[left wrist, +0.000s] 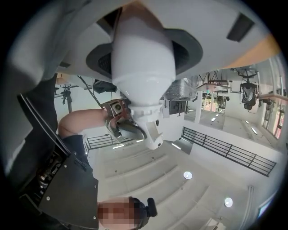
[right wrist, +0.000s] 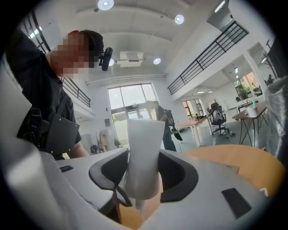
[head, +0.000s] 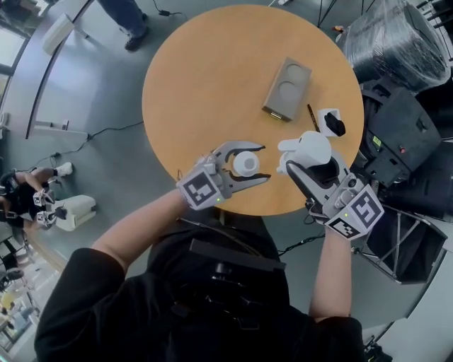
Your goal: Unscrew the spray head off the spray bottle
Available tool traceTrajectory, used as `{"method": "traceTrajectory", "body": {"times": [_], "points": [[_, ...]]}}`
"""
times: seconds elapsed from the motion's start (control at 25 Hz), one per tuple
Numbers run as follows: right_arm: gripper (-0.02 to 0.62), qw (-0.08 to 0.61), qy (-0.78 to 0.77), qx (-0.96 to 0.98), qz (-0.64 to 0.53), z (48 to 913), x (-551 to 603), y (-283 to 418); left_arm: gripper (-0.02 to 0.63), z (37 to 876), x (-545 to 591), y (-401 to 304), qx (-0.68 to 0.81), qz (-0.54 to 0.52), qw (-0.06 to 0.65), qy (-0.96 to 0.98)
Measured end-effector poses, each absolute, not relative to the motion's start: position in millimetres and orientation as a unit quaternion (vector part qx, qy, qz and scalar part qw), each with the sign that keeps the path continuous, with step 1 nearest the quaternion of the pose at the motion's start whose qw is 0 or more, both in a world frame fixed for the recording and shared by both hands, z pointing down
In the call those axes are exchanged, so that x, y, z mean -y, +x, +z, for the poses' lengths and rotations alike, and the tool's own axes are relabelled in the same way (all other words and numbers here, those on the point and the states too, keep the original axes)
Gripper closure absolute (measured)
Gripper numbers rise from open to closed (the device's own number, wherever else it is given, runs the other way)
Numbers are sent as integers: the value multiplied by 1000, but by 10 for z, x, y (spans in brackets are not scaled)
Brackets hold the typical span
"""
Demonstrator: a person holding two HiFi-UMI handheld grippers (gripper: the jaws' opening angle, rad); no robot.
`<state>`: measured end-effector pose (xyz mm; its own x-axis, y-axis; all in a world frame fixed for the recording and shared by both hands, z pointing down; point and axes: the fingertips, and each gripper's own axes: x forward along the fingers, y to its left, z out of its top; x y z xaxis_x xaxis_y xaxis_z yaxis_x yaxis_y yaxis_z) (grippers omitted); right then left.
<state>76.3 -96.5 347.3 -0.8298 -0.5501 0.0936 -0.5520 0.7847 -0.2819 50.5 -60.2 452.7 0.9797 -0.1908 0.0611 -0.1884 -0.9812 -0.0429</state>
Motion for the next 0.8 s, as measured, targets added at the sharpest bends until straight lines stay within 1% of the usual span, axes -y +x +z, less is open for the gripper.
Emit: {"method": "traceTrajectory", "body": {"times": [0.28, 0.56, 0.8], "points": [[367, 33, 317, 922, 222, 4296, 1175, 934, 307, 4867, 801, 490, -107, -38, 18, -993], [367, 80, 333, 892, 294, 5193, 1163, 920, 305, 5285, 1047, 350, -149, -44, -5, -988], [367, 89, 335, 869, 352, 5970, 1246, 865, 305, 5755, 1271, 337, -162, -53, -14, -985]]}}
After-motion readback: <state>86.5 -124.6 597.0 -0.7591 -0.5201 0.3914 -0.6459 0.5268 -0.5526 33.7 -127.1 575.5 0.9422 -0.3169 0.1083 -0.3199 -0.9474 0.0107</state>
